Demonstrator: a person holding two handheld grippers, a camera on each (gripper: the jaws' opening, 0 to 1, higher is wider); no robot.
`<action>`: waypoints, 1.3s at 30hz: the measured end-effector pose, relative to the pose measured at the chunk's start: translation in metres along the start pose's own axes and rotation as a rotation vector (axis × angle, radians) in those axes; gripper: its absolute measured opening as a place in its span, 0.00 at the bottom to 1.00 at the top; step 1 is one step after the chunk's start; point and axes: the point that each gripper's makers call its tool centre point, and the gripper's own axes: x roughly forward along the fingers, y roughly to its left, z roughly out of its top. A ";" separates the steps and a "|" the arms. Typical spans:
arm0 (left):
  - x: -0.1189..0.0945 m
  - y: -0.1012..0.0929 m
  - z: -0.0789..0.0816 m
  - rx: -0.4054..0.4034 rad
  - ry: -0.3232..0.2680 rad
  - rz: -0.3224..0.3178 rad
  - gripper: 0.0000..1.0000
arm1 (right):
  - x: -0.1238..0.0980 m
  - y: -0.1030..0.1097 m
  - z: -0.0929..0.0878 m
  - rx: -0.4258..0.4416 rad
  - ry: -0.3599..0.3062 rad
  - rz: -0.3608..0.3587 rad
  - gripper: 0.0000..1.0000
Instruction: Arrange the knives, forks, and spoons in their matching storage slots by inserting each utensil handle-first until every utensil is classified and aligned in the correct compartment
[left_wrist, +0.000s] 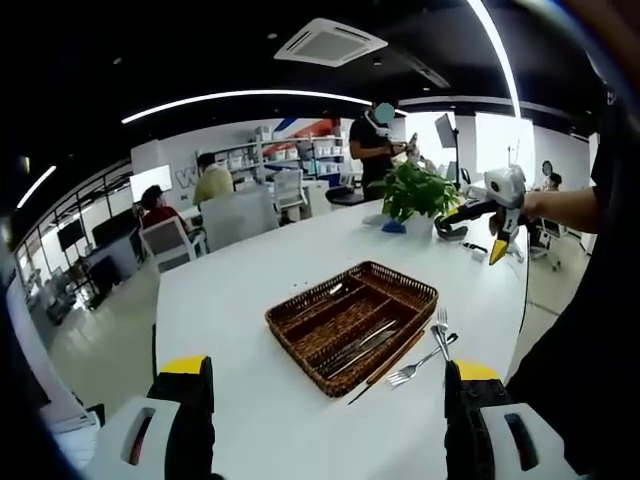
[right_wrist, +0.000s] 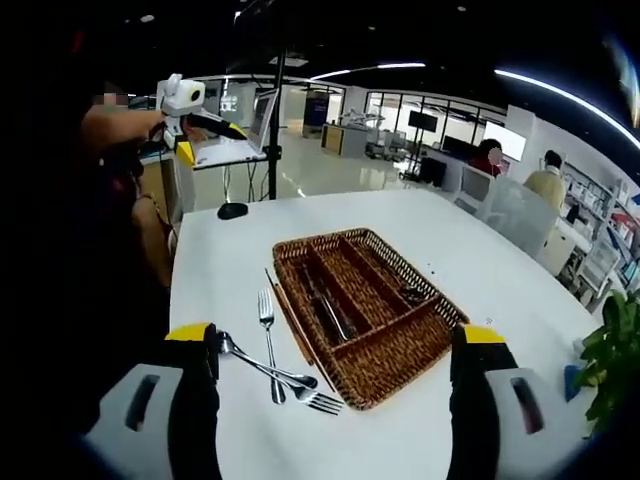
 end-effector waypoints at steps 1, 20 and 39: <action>0.000 0.000 -0.002 -0.003 0.004 0.000 1.00 | 0.003 0.003 -0.002 -0.008 0.008 0.010 0.97; 0.009 -0.002 -0.014 0.005 0.019 -0.029 1.00 | 0.051 0.045 -0.043 0.005 0.052 0.094 0.94; -0.003 0.004 -0.020 -0.009 0.023 0.002 1.00 | 0.093 0.073 -0.074 -0.118 0.155 0.185 0.76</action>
